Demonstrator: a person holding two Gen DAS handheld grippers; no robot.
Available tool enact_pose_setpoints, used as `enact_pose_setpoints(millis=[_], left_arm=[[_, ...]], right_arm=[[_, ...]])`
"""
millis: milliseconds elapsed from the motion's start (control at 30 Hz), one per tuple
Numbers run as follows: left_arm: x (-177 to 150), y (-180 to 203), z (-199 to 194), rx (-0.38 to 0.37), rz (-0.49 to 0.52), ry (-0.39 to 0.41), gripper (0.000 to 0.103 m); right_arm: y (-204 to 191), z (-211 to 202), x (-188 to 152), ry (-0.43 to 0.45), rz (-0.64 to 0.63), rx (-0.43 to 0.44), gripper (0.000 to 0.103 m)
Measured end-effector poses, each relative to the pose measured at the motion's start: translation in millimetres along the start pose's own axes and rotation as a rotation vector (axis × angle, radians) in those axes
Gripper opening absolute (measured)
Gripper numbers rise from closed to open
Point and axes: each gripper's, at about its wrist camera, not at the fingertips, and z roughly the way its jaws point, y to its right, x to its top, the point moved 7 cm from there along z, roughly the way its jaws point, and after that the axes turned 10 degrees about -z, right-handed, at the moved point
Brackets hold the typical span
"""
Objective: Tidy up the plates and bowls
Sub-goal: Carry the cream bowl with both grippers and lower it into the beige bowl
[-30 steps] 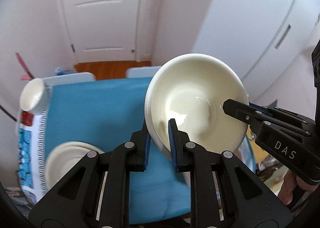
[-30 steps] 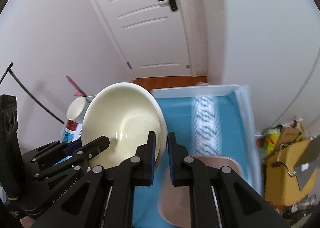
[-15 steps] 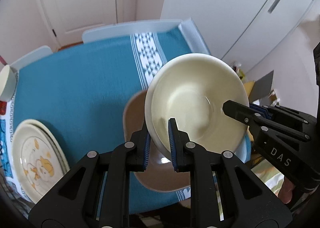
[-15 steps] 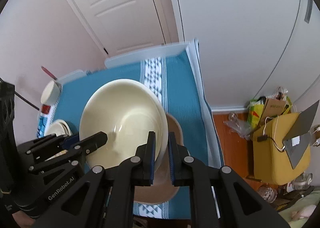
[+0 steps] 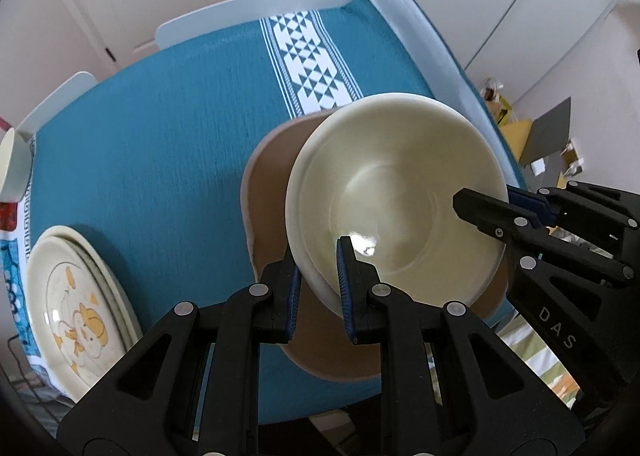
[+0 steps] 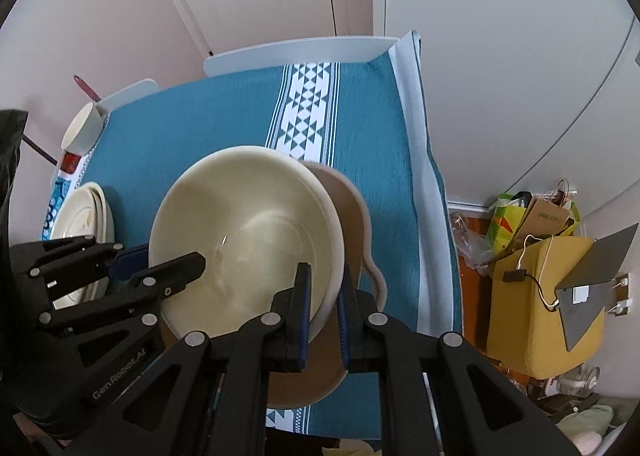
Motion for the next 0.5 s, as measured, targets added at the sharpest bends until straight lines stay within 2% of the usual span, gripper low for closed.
enact_pose_setpoints(millis=[233,500], left_arm=[[-2.8,-0.1,16.8,0.034,0.037,-0.022,0.015],[-1.0,-0.6,14.5,0.044,0.049,-0.019,0.015]], right_arm=[[0.0,10.4,-8.1,-0.025,0.006,0.007,0.011],[-0.3,11.4,-6.5,-0.025,0.001,0.011,0.011]])
